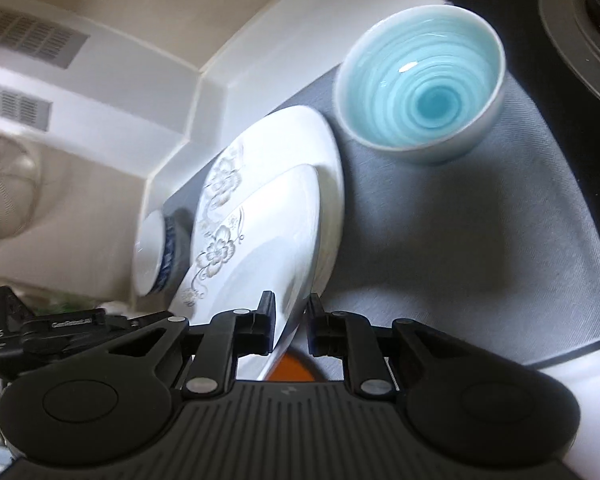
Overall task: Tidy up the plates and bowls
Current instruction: 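Carry the plate with the right gripper onto the other flower plate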
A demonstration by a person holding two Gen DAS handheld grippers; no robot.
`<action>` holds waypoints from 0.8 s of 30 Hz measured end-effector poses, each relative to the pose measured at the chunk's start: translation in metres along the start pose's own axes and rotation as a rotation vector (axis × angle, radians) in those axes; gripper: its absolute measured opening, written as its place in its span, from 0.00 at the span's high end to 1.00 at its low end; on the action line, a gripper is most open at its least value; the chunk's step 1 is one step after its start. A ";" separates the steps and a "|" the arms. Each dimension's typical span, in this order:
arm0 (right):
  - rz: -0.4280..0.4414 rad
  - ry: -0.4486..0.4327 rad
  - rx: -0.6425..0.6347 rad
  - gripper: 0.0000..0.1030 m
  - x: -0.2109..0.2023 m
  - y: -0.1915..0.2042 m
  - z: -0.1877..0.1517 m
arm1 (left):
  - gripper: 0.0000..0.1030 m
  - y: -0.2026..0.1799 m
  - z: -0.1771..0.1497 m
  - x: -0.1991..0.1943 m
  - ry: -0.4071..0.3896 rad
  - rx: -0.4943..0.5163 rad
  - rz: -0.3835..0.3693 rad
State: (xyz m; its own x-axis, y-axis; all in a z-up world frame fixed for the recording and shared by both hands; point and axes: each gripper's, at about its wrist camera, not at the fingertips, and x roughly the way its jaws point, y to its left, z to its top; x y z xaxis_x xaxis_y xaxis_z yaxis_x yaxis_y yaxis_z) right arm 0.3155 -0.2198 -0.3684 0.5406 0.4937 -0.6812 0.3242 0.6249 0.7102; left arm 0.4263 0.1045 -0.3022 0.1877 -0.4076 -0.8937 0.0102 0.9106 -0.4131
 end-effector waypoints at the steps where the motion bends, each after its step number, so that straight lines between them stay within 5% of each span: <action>1: -0.016 -0.004 0.000 0.86 0.002 -0.001 0.001 | 0.76 0.000 0.003 0.003 0.003 -0.004 -0.004; 11: -0.047 -0.046 -0.021 0.89 0.008 0.004 0.008 | 0.76 0.029 -0.012 -0.014 0.025 -0.090 -0.152; 16: -0.047 -0.039 -0.017 0.89 0.016 0.006 0.010 | 0.92 0.027 -0.023 -0.017 0.030 -0.064 -0.258; 21: -0.059 -0.043 -0.040 0.89 0.022 0.008 0.010 | 0.96 0.024 -0.024 -0.007 0.052 -0.122 -0.202; 24: -0.057 -0.041 -0.041 0.89 0.023 0.007 0.013 | 0.96 0.037 -0.029 -0.019 -0.009 -0.165 -0.192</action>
State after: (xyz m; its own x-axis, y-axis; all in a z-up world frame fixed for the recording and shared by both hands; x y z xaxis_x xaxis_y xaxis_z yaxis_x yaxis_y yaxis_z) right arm 0.3404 -0.2116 -0.3771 0.5539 0.4319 -0.7118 0.3237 0.6760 0.6621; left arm 0.3943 0.1443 -0.3058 0.2061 -0.5708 -0.7948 -0.1134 0.7928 -0.5988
